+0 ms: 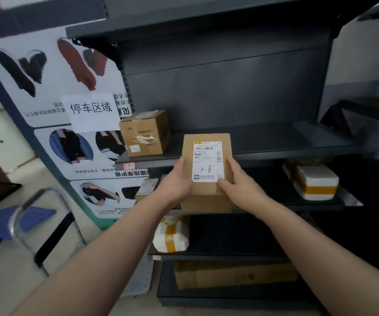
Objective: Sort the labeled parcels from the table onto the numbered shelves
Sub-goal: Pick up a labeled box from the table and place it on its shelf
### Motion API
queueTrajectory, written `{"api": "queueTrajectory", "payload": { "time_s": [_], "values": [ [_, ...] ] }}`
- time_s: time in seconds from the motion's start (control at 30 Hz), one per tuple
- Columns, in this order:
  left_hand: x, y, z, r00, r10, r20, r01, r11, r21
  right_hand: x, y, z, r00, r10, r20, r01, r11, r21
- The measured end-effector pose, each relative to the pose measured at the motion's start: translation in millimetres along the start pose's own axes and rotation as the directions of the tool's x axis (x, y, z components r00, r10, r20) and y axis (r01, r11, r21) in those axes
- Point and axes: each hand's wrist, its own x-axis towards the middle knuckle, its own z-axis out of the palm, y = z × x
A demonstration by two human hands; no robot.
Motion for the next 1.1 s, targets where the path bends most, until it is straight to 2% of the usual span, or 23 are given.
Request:
{"api": "queueTrajectory", "payload": {
  "time_s": [0.17, 0.27, 0.33, 0.4, 0.5, 0.6, 0.87, 1.1],
  "values": [
    [77.6, 23.6, -7.8, 0.997, 0.041, -0.069, -0.045, 0.996, -0.071, 96.3, -7.9, -20.0, 0.996, -0.094, 0.005, 0.094, 0.995, 0.028],
    [119.4, 26.4, -15.8, 0.992, 0.010, -0.128, -0.025, 0.993, -0.117, 144.1, -21.5, -21.0, 0.991, -0.135, -0.012, 0.136, 0.991, 0.021],
    [145.9, 22.2, -21.0, 0.987, 0.032, -0.160, -0.039, 0.998, -0.045, 170.2, -26.4, -13.9, 0.986, -0.165, 0.016, 0.165, 0.986, -0.028],
    [169.7, 14.0, -24.2, 0.986, 0.067, -0.154, -0.047, 0.990, 0.130, 188.8, -26.4, -2.0, 0.976, -0.207, 0.070, 0.216, 0.960, -0.175],
    [200.3, -5.6, -23.8, 0.983, 0.143, -0.119, -0.085, 0.914, 0.397, 209.1, -24.8, 15.1, 0.961, -0.268, 0.070, 0.274, 0.881, -0.386],
    [227.0, -16.6, -26.4, 0.968, 0.214, -0.133, -0.113, 0.841, 0.529, 228.4, -29.9, 23.3, 0.962, -0.270, 0.028, 0.252, 0.850, -0.463],
    [272.5, -24.9, -33.8, 0.961, 0.267, -0.079, -0.157, 0.753, 0.639, 258.2, -28.3, 34.4, 0.962, -0.274, 0.001, 0.243, 0.852, -0.465],
    [285.7, -26.9, -33.7, 0.953, 0.292, -0.084, -0.183, 0.771, 0.609, 272.1, -31.4, 39.6, 0.973, -0.228, -0.021, 0.196, 0.878, -0.438]
  ]
}}
